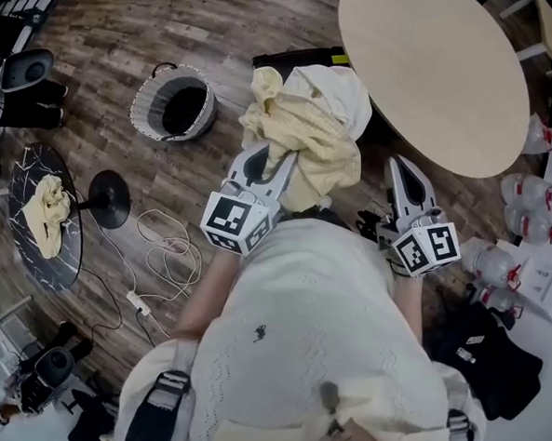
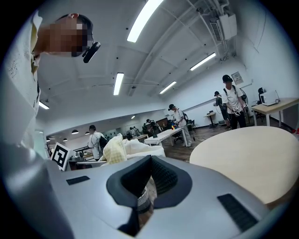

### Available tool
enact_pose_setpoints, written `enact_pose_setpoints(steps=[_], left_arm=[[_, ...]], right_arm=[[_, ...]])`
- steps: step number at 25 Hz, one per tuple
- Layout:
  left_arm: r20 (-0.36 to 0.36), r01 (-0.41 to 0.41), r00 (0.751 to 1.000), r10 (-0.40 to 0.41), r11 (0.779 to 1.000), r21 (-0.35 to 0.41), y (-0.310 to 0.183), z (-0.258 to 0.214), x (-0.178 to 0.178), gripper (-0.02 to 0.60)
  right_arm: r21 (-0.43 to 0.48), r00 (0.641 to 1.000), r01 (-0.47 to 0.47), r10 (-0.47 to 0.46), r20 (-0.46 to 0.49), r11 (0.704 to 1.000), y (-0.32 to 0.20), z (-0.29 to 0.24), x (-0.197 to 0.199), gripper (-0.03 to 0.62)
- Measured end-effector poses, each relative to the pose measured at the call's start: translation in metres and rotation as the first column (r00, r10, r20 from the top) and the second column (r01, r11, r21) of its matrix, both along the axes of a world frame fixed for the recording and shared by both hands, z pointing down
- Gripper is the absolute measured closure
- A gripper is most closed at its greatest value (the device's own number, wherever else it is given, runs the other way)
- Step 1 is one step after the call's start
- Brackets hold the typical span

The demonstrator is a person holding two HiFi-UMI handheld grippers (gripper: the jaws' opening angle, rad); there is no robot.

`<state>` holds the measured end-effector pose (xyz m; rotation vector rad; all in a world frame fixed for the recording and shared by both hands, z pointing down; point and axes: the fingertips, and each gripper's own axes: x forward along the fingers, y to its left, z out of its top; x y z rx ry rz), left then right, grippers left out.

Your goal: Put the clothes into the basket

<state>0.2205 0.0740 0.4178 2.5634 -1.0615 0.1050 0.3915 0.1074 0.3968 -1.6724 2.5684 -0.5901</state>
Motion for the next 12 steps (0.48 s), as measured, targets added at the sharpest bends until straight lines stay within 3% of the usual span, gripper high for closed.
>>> enact_pose_setpoints(steps=[12], left_arm=[[0.017, 0.106, 0.994, -0.106, 0.994, -0.008, -0.024, 0.000, -0.138, 0.472]], right_arm=[[-0.008, 0.993, 0.121, -0.121, 0.002, 0.993, -0.049, -0.005, -0.139, 0.586]])
